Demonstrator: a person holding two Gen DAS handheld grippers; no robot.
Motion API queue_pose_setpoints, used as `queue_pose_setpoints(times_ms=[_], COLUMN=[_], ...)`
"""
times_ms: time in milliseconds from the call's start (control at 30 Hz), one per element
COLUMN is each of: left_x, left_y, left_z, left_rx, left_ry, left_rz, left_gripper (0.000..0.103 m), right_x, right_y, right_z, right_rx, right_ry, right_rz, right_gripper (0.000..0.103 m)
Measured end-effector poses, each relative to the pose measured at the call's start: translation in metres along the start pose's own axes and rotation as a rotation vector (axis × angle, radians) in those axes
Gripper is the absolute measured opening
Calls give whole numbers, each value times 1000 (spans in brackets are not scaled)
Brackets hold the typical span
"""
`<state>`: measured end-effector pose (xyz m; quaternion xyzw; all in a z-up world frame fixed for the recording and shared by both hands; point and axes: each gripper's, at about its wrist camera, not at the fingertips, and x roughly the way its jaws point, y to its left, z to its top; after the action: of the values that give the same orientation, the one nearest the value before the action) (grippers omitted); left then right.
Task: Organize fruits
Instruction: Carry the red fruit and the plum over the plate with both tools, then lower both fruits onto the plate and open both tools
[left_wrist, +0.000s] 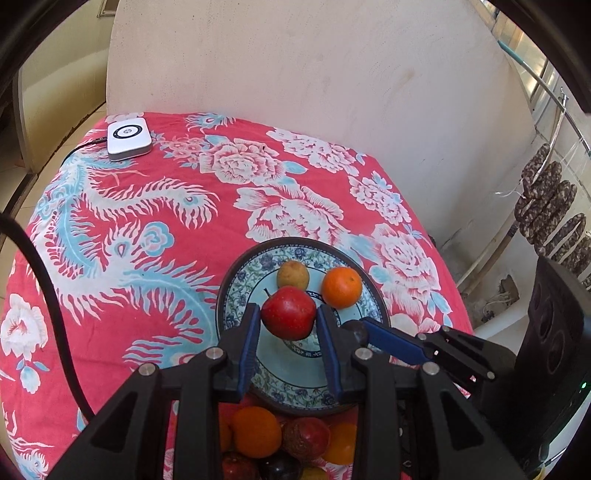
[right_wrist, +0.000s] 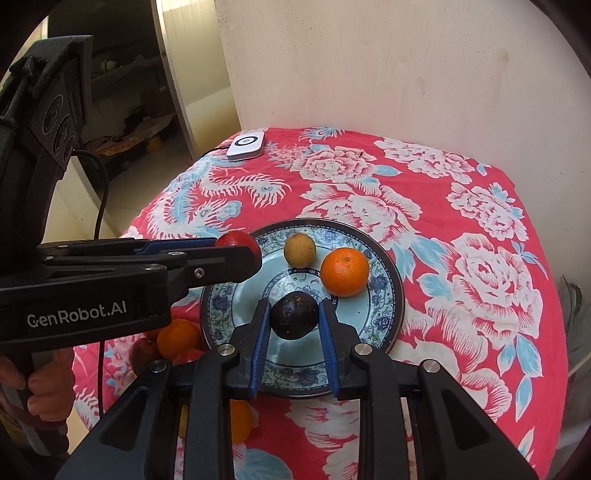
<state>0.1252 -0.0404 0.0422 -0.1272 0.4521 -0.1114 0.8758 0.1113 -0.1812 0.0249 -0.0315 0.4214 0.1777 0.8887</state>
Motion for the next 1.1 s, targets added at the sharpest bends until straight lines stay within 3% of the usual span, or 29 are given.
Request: queue_pose_setpoints(times_ms=[933, 1100], left_x=[26, 25], left_y=[6, 6], left_z=[3, 3], left_rx=[-23, -28], left_ry=[40, 38], left_rz=[-13, -7], left_gripper=[32, 33], right_x=[33, 32], right_y=[3, 3], right_z=[5, 5], right_rx=[-10, -3], right_ry=[28, 29], right_rz=[0, 3], right_gripper=[28, 36])
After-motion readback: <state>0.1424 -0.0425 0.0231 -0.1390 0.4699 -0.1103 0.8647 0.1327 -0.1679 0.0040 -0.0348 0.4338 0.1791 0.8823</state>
